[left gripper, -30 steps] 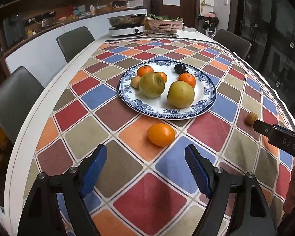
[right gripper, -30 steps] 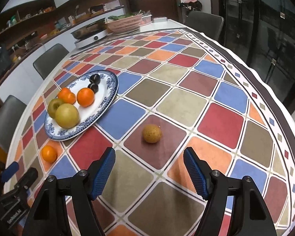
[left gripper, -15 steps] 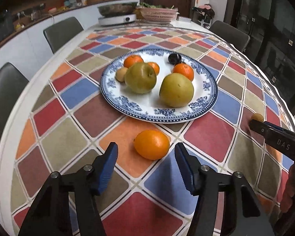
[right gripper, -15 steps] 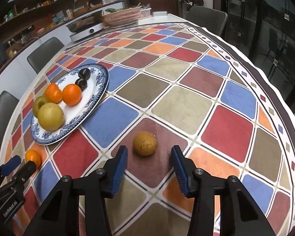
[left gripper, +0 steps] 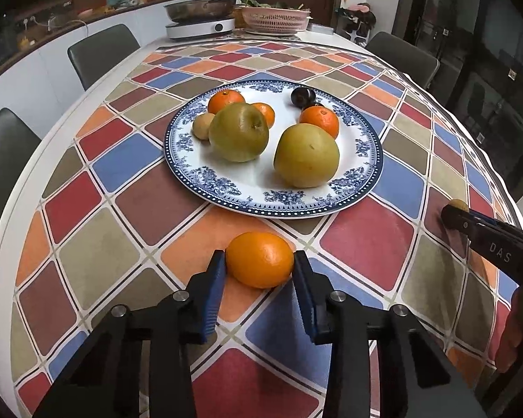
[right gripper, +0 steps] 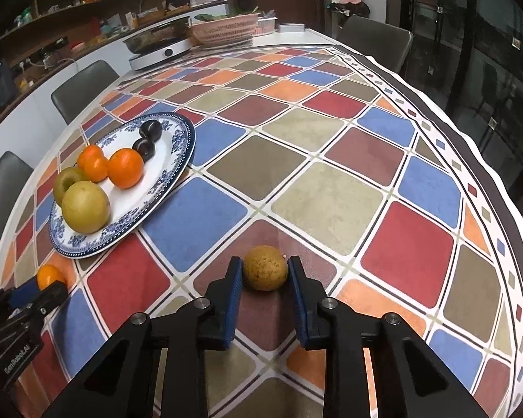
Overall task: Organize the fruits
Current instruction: 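Grasp a mandarin with the left tool while the right tool grasps a kiwi, then carry the mandarin and kiwi over the plate and open both tools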
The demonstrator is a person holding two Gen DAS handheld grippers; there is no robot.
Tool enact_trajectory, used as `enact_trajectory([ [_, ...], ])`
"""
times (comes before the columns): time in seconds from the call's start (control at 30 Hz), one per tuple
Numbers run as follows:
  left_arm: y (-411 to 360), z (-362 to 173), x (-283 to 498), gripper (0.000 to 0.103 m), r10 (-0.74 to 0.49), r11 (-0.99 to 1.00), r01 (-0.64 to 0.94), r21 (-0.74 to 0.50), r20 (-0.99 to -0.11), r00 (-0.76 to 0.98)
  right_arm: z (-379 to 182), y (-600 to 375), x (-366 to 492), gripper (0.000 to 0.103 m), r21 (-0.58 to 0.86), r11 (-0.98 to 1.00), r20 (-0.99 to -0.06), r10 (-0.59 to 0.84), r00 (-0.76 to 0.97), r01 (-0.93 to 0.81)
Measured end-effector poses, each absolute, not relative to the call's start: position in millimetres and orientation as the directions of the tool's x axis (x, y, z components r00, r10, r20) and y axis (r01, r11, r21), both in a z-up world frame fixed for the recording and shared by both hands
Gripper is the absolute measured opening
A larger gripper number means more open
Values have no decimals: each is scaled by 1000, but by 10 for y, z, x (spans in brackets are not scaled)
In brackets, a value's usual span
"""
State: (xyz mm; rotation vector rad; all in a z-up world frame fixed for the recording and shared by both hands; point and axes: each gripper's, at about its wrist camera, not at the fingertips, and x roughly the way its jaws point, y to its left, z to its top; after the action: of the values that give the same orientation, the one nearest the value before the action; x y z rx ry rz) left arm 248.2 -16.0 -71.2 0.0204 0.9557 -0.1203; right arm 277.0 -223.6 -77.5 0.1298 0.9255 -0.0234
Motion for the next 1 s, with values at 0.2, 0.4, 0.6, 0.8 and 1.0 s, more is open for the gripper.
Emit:
enact_trajectory([
  [0.2, -162, -593, 2415, 38, -111, 991, 127, -43, -797, 594, -687, -2196, 2687, 27, 139, 990, -786, 85, 613, 41],
  [0.4, -143, -447, 2325, 38, -128, 989, 137, -54, -778, 616, -512, -2086, 2572, 27, 171, 985, -759, 149, 634, -27],
  [0.6, -125, -294, 2225, 38, -136, 988, 146, -53, -756, 640, -313, -1946, 2457, 27, 189, 977, -725, 207, 657, -100],
  [0.8, -104, -86, 2155, 38, -149, 986, 160, -54, -725, 672, -94, -1844, 2370, 27, 194, 967, -685, 255, 682, -167],
  [1.0, -117, 101, 2138, 38, -163, 981, 189, -39, -696, 699, 53, -1787, 2334, 27, 203, 954, -659, 300, 690, -221],
])
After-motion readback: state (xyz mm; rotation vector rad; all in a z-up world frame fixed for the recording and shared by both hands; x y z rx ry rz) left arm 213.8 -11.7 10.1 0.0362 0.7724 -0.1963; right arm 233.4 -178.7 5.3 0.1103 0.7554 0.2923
